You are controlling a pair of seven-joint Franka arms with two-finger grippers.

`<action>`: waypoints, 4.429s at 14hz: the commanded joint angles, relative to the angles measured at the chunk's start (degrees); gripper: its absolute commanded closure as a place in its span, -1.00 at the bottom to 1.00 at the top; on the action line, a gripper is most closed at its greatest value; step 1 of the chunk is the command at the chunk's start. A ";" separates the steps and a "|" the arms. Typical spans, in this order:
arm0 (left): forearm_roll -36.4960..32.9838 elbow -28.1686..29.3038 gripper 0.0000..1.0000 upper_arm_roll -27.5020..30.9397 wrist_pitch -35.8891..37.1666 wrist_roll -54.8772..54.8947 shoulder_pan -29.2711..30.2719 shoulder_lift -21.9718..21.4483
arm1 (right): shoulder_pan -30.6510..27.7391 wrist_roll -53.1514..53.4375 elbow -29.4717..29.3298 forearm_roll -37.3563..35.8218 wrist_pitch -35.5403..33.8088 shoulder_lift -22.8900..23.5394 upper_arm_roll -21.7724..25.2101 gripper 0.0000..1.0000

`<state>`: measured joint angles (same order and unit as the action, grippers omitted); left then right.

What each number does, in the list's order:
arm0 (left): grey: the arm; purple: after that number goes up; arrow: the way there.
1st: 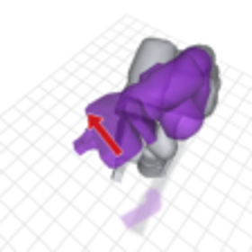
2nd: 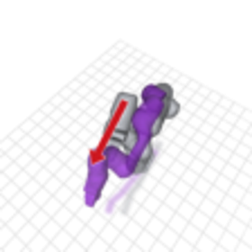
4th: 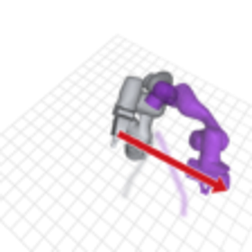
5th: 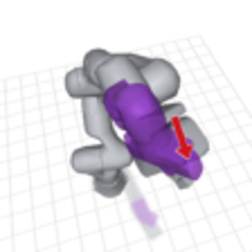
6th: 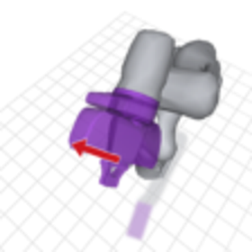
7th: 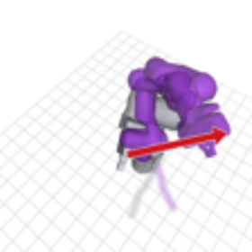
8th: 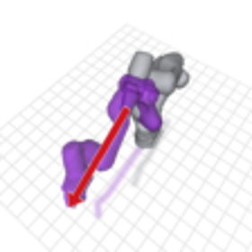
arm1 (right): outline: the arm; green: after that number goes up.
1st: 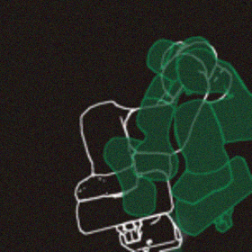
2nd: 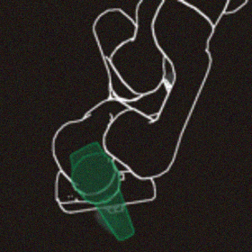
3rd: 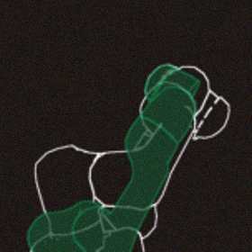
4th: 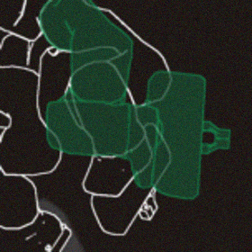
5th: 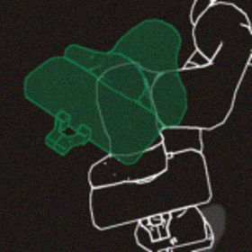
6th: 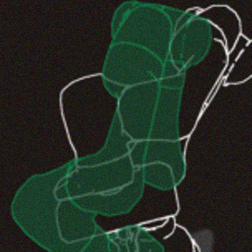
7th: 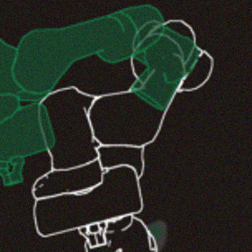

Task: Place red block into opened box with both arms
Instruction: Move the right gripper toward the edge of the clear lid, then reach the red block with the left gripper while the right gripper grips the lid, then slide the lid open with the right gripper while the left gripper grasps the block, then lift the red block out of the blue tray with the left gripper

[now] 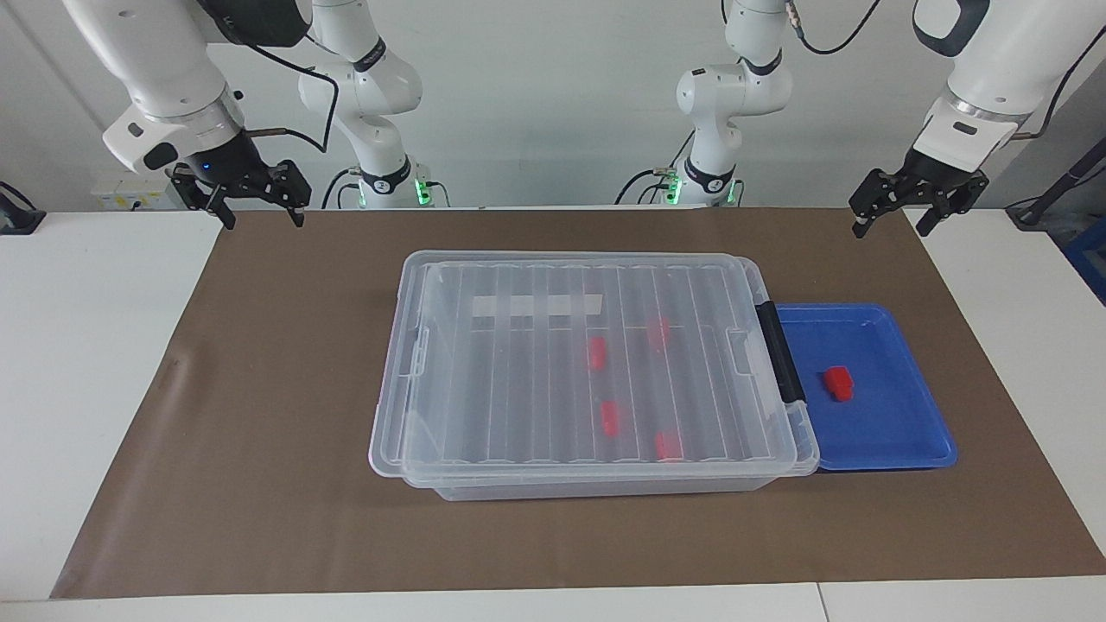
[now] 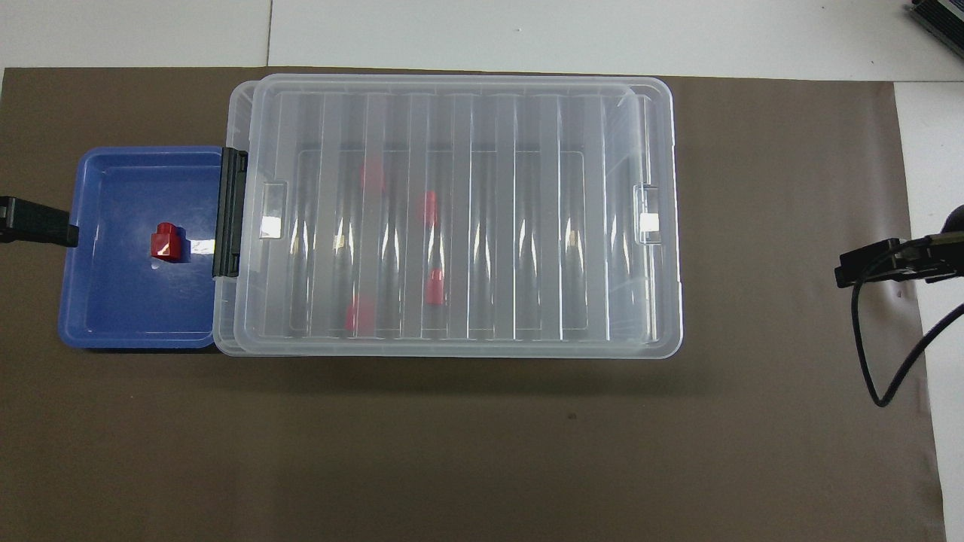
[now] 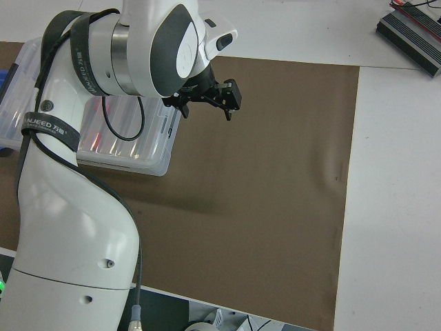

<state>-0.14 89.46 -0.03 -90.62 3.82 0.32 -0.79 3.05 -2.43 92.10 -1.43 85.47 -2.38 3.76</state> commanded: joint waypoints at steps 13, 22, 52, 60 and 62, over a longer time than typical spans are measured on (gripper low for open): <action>0.84 5.79 -1.00 -0.32 -6.92 -0.39 0.29 -2.36 | 6.08 4.80 3.88 3.17 21.56 9.04 -0.86 -1.00; 0.93 19.07 -1.00 -0.23 -21.60 -0.04 0.99 -4.92 | 10.83 9.90 3.87 1.96 30.89 17.49 -0.69 -1.00; 0.93 33.24 1.00 -0.23 -61.34 3.91 6.53 16.53 | -0.85 5.07 3.35 -9.03 24.83 16.18 -0.16 -1.00; 1.02 23.93 1.00 -0.32 -42.74 3.39 6.01 13.46 | -3.40 2.17 3.35 -10.88 22.99 15.21 -0.16 -1.00; 1.02 21.82 1.00 -0.32 -37.03 1.99 5.66 11.26 | -3.49 1.91 3.35 -10.88 22.81 15.03 -0.16 -1.00</action>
<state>-0.09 112.98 -0.32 -133.41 6.60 6.25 13.09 0.31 0.86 95.22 -10.85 109.67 13.72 3.94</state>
